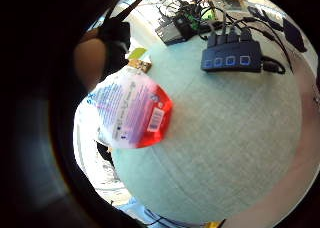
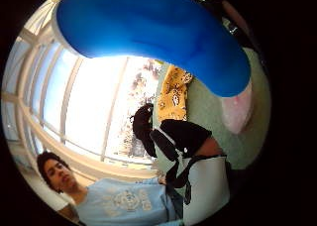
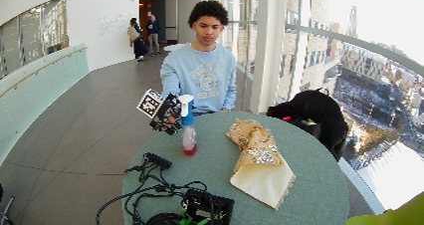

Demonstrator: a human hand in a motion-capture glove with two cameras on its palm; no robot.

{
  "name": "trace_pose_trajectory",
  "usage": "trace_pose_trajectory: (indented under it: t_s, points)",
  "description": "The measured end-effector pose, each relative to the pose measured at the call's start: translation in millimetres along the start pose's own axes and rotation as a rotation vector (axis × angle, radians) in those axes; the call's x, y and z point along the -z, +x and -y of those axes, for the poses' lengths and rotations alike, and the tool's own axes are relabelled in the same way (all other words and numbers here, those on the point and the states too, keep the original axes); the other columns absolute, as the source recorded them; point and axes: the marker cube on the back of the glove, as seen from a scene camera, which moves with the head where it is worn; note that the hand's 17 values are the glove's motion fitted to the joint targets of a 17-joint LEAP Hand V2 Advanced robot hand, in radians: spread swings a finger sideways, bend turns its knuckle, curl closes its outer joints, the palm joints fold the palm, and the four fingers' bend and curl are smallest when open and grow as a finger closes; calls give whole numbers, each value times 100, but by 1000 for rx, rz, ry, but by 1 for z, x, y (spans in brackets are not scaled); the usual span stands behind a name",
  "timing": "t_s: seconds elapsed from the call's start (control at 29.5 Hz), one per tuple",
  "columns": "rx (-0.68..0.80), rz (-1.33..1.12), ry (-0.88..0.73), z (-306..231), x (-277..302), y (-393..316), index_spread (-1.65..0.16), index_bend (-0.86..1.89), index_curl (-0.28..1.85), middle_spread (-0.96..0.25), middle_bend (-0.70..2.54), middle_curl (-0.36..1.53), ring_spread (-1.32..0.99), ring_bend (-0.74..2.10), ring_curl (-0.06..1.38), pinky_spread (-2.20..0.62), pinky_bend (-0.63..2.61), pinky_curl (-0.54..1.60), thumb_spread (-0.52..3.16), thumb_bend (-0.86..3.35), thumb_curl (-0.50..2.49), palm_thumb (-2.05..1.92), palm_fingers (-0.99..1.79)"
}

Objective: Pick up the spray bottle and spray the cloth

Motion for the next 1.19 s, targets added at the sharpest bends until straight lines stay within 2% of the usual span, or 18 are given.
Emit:
trace_pose_trajectory:
  t_s: [0.41,0.88,1.08,1.19]
  points:
    - [-18,192,49,13,-27,3,-36,7,16,-7,41,41,-1,38,35,20,37,35,94,-3,28,52,69]
    - [7,248,189,22,-40,8,-32,15,22,-10,46,43,-6,48,37,23,17,30,96,5,36,79,95]
    - [40,240,214,26,-39,5,-29,15,25,-11,42,44,-8,53,40,22,16,30,85,6,43,90,103]
    - [66,228,172,23,-34,0,-28,14,26,-11,42,44,-9,54,41,22,18,30,80,4,46,92,106]
